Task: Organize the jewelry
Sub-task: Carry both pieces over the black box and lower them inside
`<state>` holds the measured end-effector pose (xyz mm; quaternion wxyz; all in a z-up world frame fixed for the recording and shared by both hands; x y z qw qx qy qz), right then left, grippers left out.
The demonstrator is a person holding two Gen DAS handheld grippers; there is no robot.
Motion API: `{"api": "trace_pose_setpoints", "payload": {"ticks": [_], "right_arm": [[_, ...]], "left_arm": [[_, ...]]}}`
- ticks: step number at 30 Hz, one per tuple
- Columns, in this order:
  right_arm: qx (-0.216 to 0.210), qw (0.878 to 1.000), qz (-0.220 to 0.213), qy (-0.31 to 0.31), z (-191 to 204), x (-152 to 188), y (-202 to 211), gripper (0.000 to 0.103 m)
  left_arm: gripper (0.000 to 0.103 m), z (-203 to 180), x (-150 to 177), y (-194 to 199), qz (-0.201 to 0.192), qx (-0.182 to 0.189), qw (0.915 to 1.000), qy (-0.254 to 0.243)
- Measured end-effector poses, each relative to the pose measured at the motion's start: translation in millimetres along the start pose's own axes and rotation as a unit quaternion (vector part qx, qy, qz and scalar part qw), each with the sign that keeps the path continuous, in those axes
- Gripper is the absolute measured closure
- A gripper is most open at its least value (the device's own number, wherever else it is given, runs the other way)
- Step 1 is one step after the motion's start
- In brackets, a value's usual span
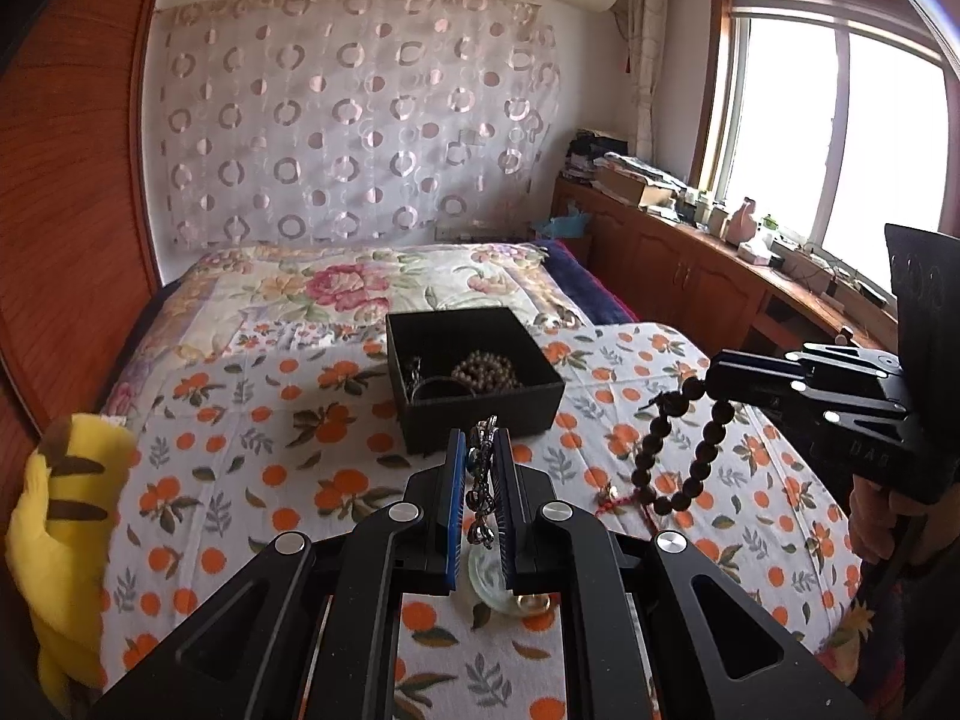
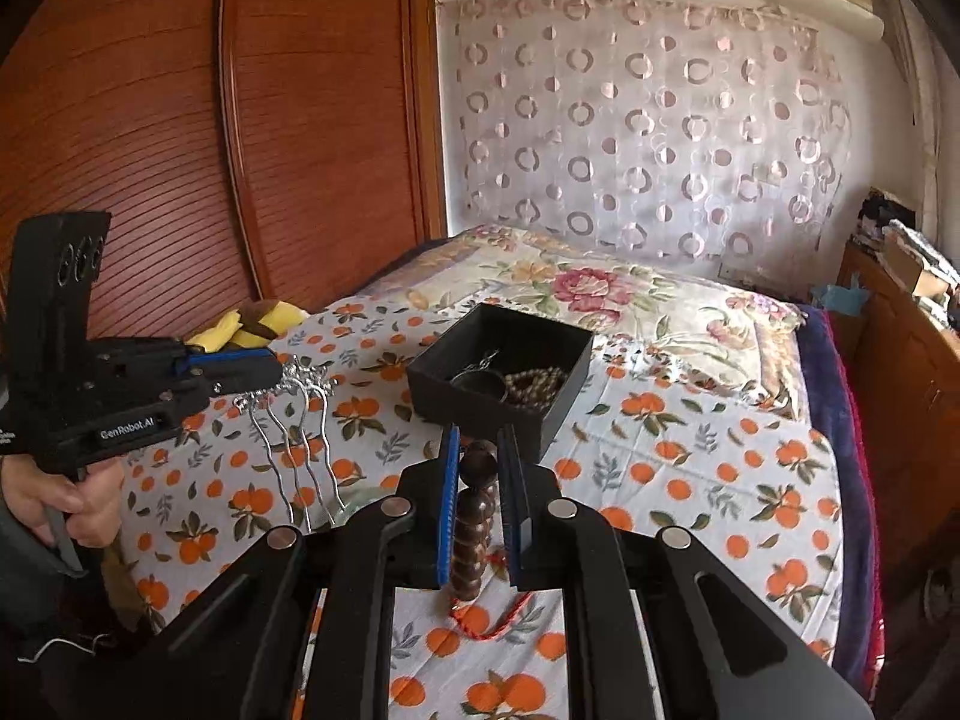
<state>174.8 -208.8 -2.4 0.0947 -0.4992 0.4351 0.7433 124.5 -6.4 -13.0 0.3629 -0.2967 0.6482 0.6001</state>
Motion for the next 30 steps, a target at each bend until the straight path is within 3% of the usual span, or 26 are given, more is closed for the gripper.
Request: {"api": "trace_pose_setpoints", "payload": {"ticks": [8, 18, 30], "right_arm": [[0.006, 1.0, -0.002, 0.01, -16.0, -17.4, -8.9, 0.089], [-0.003, 1.0, -0.002, 0.012, -49.1, -49.5, -38.6, 0.089], [-0.015, 1.0, -0.005, 0.019, -75.8, -82.7, -70.3, 0.089]], "left_arm": [[0.095, 0.7, -35.8, -25.8, -0.01, -0.002, 0.9999, -0.005], [0.095, 3.1, -78.8, -87.0, -0.003, 0.005, 1.0, 0.001], [0.095, 13.3, -83.6, -146.9, 0.03, 0.012, 0.9994, 0.013]]}}
Point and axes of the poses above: each gripper's, at about its wrist camera, not at the fingertips, and y roughly against the way its jaws point, z to its left, x to its underside, the point moved 1 cm from there along -y, roughly the way its jaws point, and after that the axes turned 8 degrees about -x, right-handed, at the moved point
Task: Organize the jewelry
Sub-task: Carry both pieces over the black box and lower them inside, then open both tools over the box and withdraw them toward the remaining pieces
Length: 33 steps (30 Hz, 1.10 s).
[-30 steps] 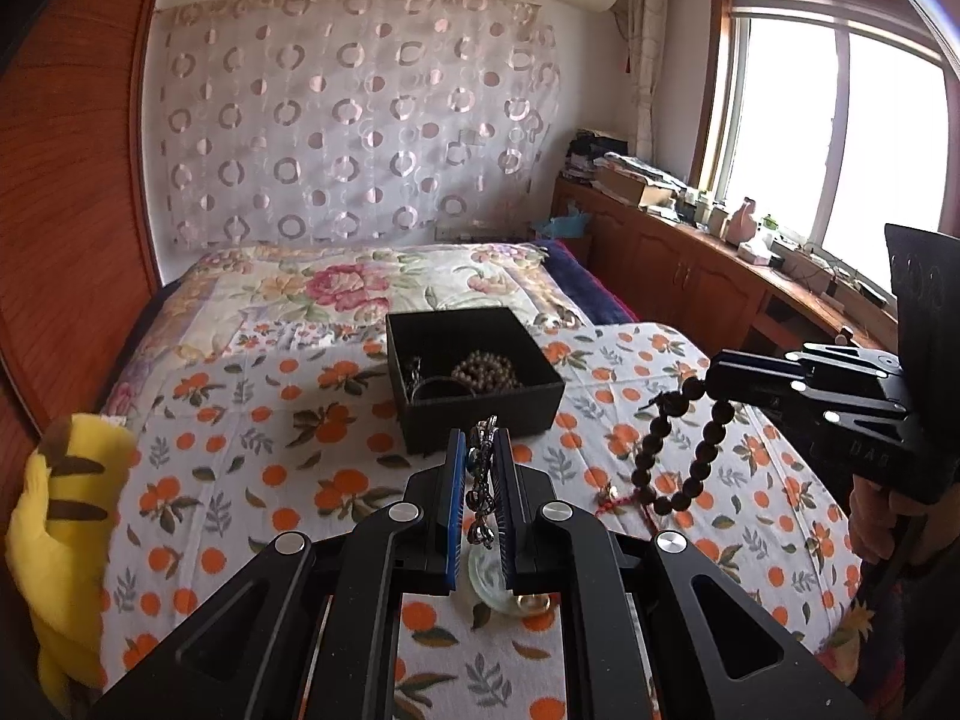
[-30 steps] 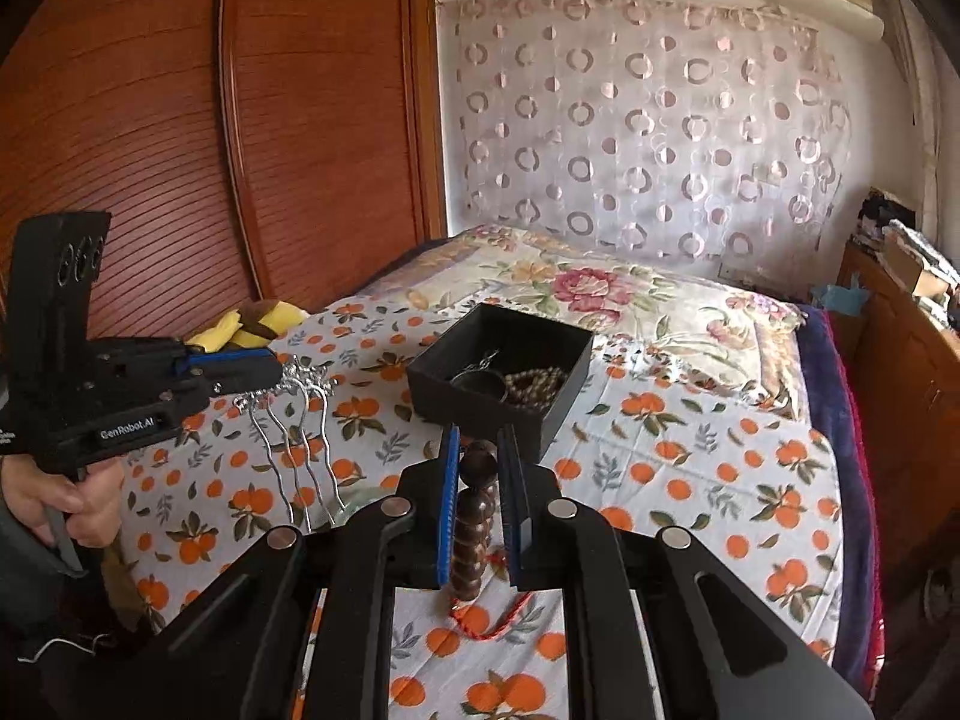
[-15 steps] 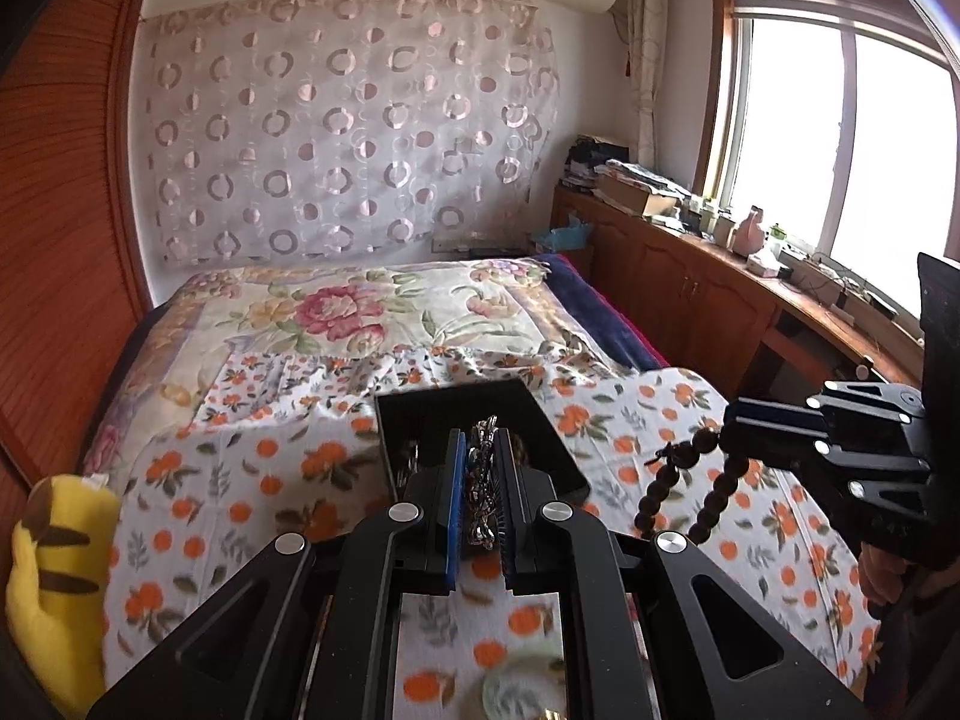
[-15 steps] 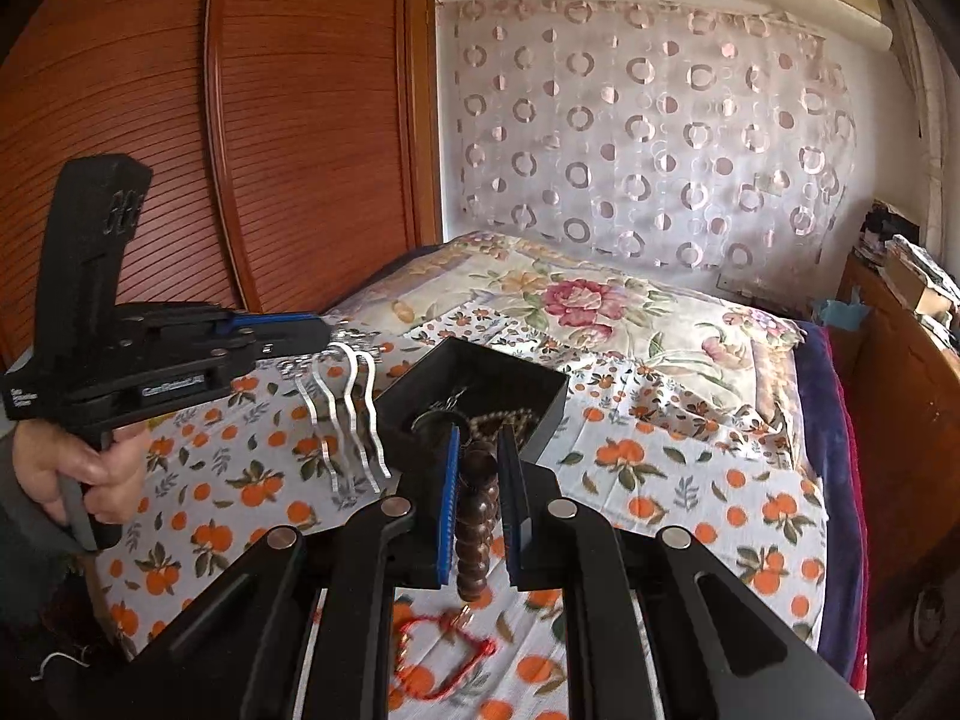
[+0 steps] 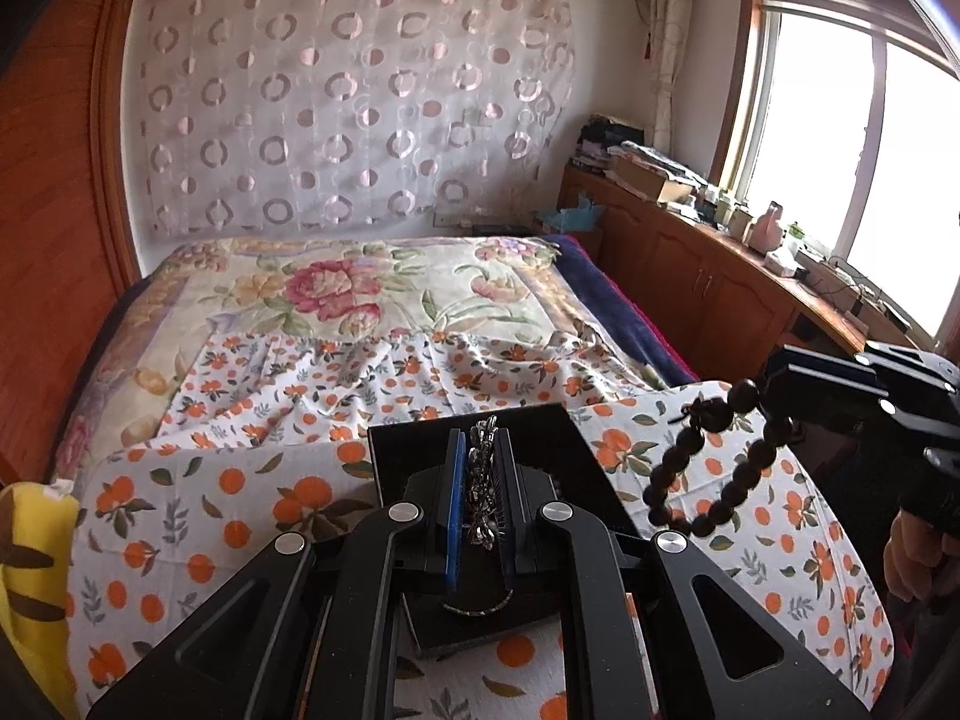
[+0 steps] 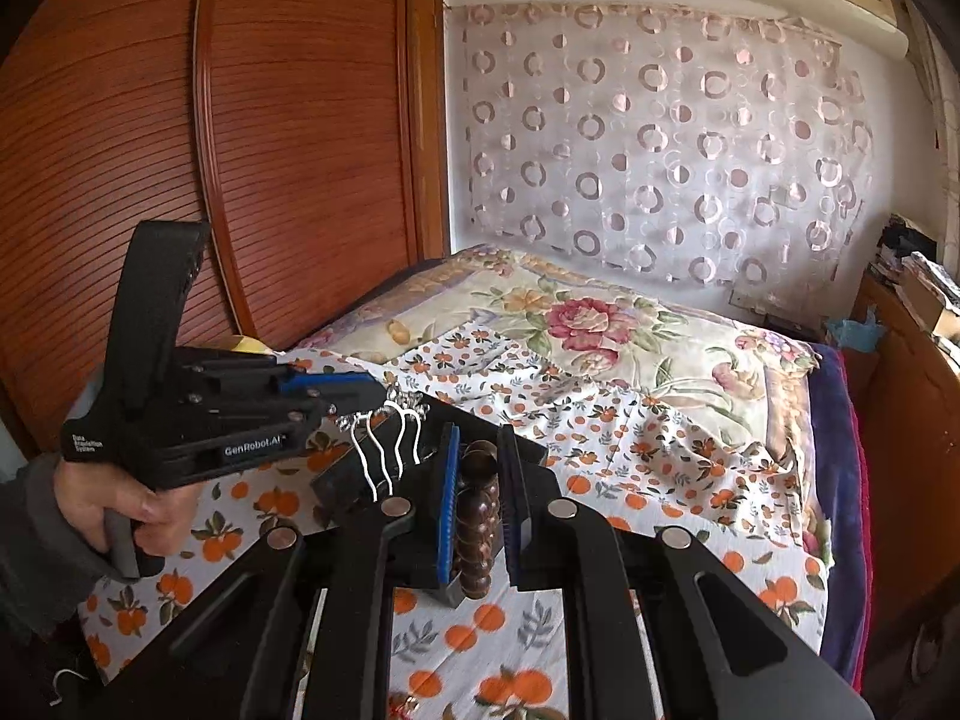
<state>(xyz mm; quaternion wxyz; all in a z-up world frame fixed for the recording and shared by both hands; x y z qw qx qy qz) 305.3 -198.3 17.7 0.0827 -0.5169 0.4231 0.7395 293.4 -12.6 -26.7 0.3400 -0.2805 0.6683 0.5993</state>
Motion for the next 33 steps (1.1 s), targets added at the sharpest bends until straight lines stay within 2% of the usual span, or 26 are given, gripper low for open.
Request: {"api": "trace_pose_setpoints", "payload": {"ticks": [10, 12, 17, 19, 21, 23, 29, 32, 33], "right_arm": [[-0.009, 1.0, 0.002, 0.003, -0.1, -10.3, -16.6, 0.089], [-0.012, 1.0, 0.002, 0.005, 1.4, -13.4, -19.7, 0.089], [-0.02, 1.0, -0.001, 0.007, 5.8, -18.9, -26.3, 0.089], [-0.026, 1.0, -0.003, 0.007, 9.3, -21.0, -28.8, 0.089], [-0.034, 0.999, -0.001, 0.007, 12.7, -21.5, -31.6, 0.089], [-0.039, 0.999, 0.002, 0.007, 16.1, -22.4, -35.4, 0.089], [-0.052, 0.998, 0.026, 0.006, 27.5, -10.2, -53.9, 0.089], [-0.039, 0.998, 0.044, 0.002, 27.4, 2.9, -64.7, 0.088], [-0.037, 0.998, 0.048, -0.001, 26.9, 7.3, -67.6, 0.088]], "left_arm": [[0.095, 2.1, 8.1, -22.8, 0.025, 0.006, 0.9997, -0.005], [0.089, 3.6, 9.0, -24.1, 0.027, 0.001, 0.9996, -0.004], [0.085, 9.6, 10.8, -18.0, 0.021, -0.003, 0.9998, -0.002], [0.083, 12.6, 11.8, -14.1, 0.02, -0.004, 0.9998, -0.001], [0.076, 14.0, 14.4, -8.9, 0.017, -0.011, 0.9998, -0.005], [0.075, 14.1, 18.0, -4.5, 0.015, -0.019, 0.9996, -0.012], [0.073, 20.3, 32.0, 4.4, 0.022, -0.032, 0.9991, -0.017], [0.064, 23.1, 39.8, 8.9, 0.026, -0.034, 0.9989, -0.016], [0.064, 23.5, 41.8, 10.0, 0.027, -0.034, 0.9989, -0.016]]}}
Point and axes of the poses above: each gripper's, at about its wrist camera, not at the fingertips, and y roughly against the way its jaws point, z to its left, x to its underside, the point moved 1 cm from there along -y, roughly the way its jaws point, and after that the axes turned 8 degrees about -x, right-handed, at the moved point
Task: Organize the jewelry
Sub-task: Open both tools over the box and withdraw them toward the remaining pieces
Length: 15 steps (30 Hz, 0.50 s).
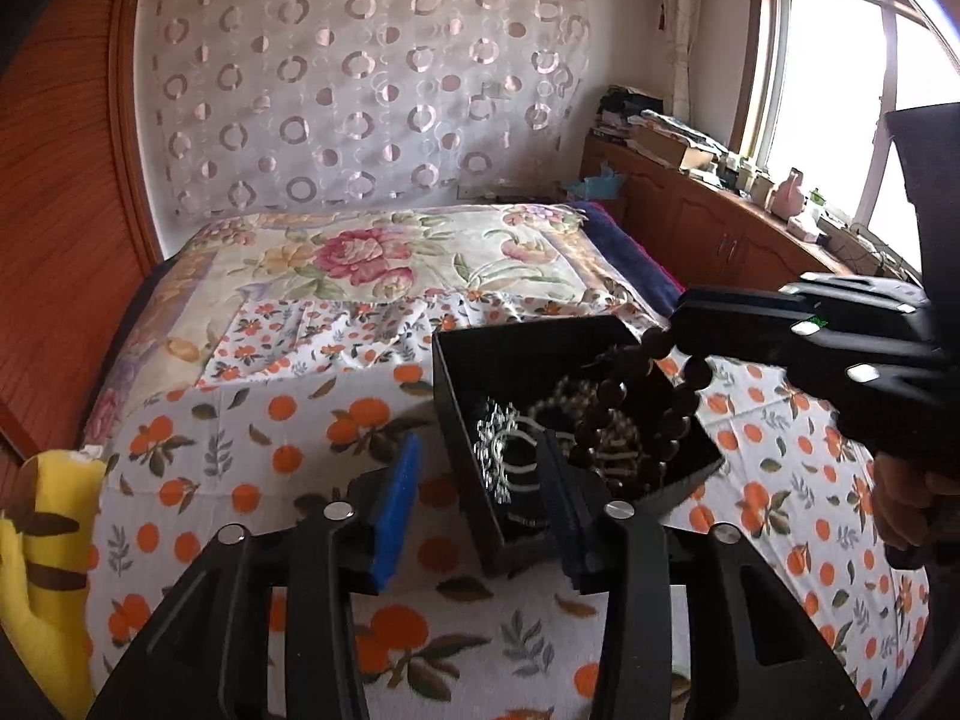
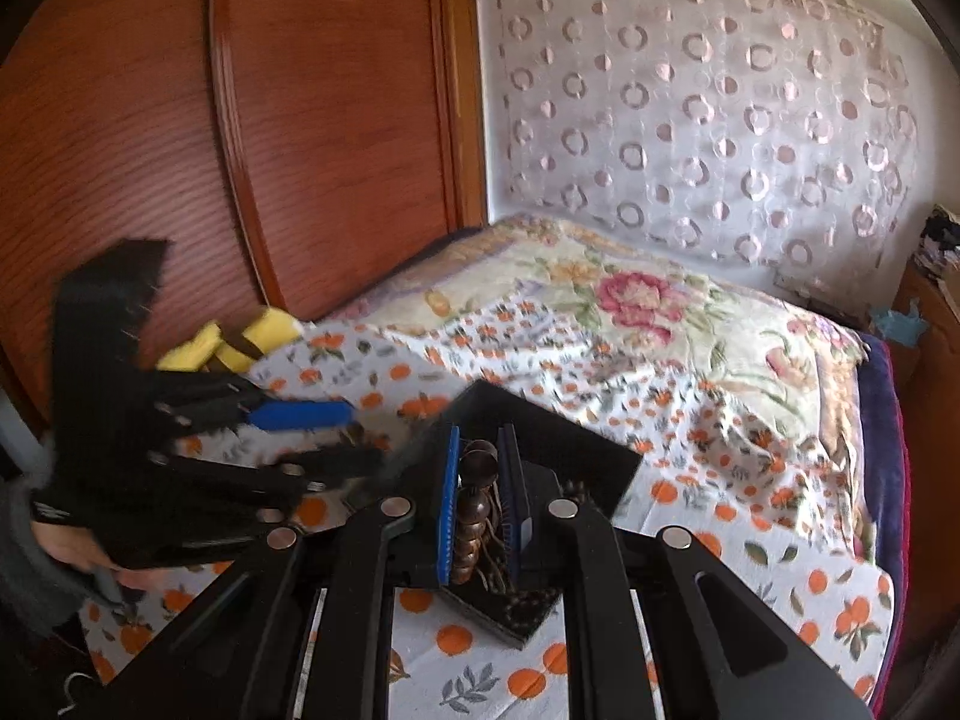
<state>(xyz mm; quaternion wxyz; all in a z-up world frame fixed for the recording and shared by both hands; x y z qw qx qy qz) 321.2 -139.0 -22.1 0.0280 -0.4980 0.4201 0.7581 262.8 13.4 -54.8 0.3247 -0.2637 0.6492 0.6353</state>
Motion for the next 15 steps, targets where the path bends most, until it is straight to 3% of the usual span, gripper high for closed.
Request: {"api": "trace_pose_setpoints", "payload": {"ticks": [4, 6, 8, 10, 12, 15], "right_arm": [[0.013, 1.0, 0.002, -0.012, -3.1, 12.1, -2.2, 0.087], [0.016, 1.0, -0.002, -0.02, -6.2, 15.9, 1.9, 0.074], [0.016, 0.999, -0.01, -0.032, -7.9, 23.1, 9.6, 0.069], [0.019, 0.999, -0.011, -0.039, -8.8, 32.3, 18.0, 0.069], [0.02, 0.999, -0.005, -0.043, -8.4, 46.9, 25.5, 0.069], [0.025, 0.998, 0.013, -0.047, -7.6, 70.8, 31.0, 0.069]], "left_arm": [[0.063, 0.0, 10.0, 3.0, 0.007, -0.002, 1.0, -0.001], [0.057, -1.1, 14.0, 4.7, 0.008, -0.005, 1.0, -0.001], [0.054, -4.6, 18.7, 7.6, 0.007, -0.008, 0.9999, -0.004], [0.049, -8.0, 24.5, 10.9, 0.009, -0.009, 0.9999, -0.008], [0.036, -11.2, 30.9, 15.4, 0.011, -0.004, 0.9999, -0.009], [0.032, -15.0, 42.6, 20.1, 0.017, 0.0, 0.9998, -0.011]]}}
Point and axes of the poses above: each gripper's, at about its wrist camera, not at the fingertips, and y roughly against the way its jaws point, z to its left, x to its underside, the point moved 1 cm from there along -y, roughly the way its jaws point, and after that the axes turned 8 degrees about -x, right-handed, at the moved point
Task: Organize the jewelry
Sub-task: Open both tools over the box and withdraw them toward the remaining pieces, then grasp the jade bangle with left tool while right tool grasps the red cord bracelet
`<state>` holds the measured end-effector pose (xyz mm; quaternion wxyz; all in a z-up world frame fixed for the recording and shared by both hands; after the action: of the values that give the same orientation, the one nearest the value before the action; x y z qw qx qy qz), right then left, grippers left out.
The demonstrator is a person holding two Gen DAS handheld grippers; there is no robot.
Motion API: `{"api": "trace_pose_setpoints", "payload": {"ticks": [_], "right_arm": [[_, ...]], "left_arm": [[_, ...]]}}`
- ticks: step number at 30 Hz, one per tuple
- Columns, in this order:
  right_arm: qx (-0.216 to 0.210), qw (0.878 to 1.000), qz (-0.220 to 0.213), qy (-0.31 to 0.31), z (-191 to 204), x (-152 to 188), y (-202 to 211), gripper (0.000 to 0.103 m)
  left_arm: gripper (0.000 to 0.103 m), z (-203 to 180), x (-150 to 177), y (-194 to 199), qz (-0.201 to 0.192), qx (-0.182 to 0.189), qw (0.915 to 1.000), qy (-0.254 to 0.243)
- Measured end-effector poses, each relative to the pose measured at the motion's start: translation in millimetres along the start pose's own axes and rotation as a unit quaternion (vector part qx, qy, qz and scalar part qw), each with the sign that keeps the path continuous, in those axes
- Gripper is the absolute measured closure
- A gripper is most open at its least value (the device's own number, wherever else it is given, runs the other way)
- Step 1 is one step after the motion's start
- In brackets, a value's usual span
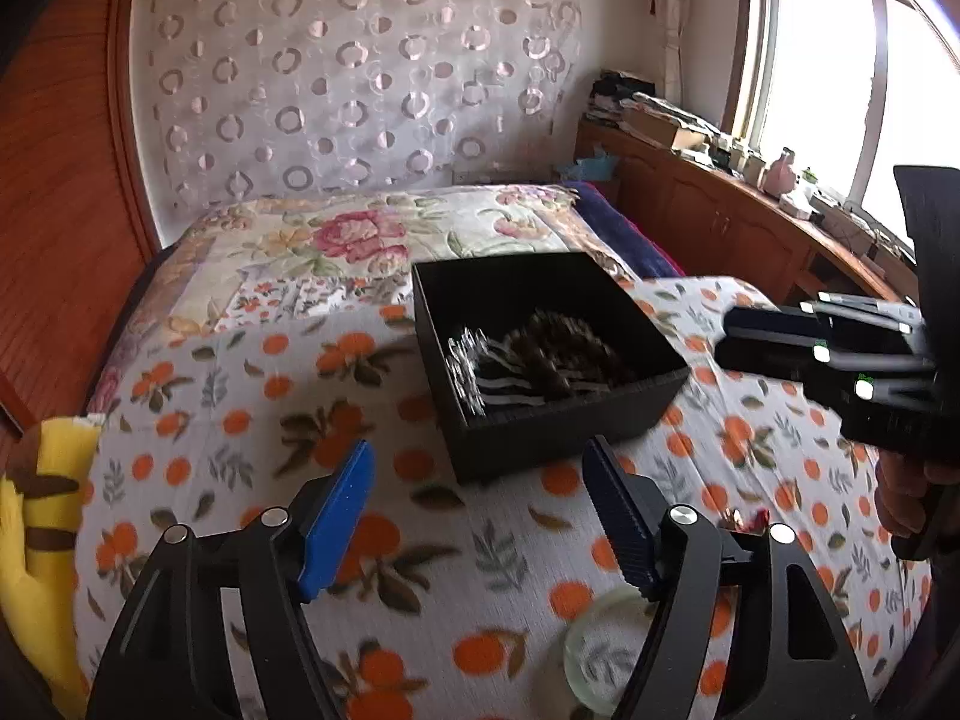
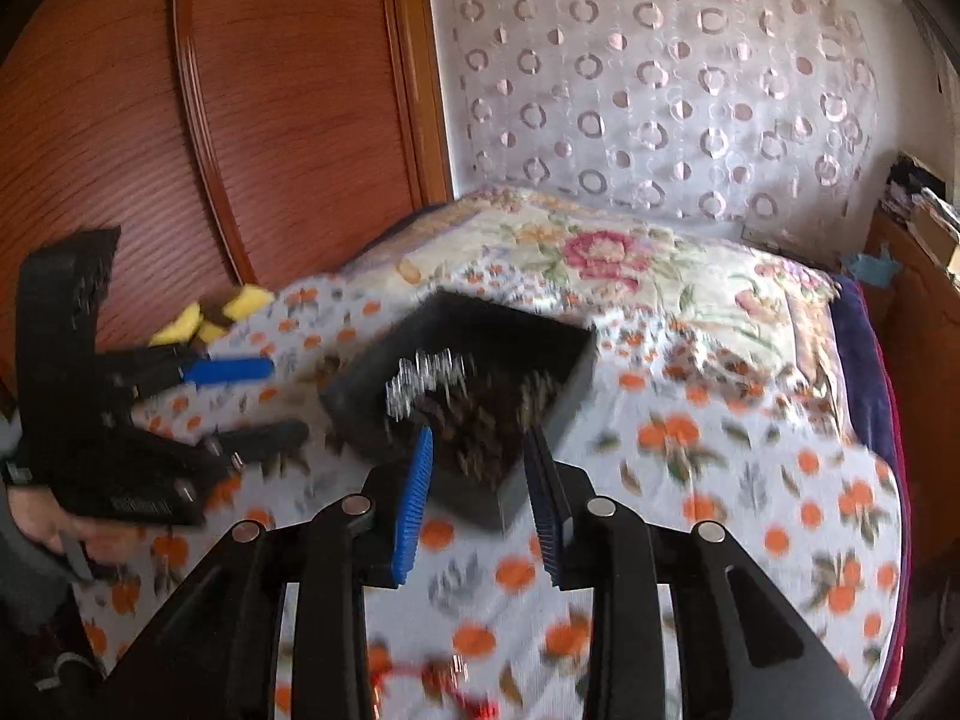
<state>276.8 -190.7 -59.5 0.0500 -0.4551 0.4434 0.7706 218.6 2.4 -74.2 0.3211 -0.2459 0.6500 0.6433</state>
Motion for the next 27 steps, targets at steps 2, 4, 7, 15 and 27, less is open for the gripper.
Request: {"api": "trace_pose_setpoints", "payload": {"ticks": [2, 4, 7, 15, 27], "right_arm": [[0.005, 1.0, 0.017, 0.001, 1.6, 20.1, 0.8, 0.069], [0.006, 1.0, 0.03, 0.003, 3.6, 36.9, 1.8, 0.069], [0.005, 0.999, 0.043, -0.003, 5.4, 53.5, 1.3, 0.069], [0.006, 0.998, 0.07, 0.008, 15.2, 85.8, 4.3, 0.069], [0.038, 0.995, 0.089, 0.026, 16.2, 97.8, 1.5, 0.079]], "left_arm": [[0.029, -2.4, 7.3, 1.6, 0.005, 0.003, 1.0, -0.001], [0.025, -4.8, 14.6, 3.7, 0.01, 0.005, 0.9999, -0.003], [0.022, -9.2, 24.2, 6.5, 0.019, 0.006, 0.9998, -0.006], [0.018, -15.9, 44.3, 12.6, 0.04, 0.011, 0.999, -0.016], [0.018, -28.5, 65.8, 16.9, 0.066, 0.032, 0.9969, -0.027]]}}
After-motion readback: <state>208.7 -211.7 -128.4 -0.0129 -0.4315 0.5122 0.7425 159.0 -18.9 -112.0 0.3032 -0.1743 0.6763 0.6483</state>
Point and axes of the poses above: each gripper's, at about its wrist camera, not at the fingertips, and y roughly against the way its jaws point, z to its left, x to its underside, the point moved 1 cm from there along -y, roughly the way its jaws point, and after that the axes turned 8 degrees about -x, right-handed, at the moved point
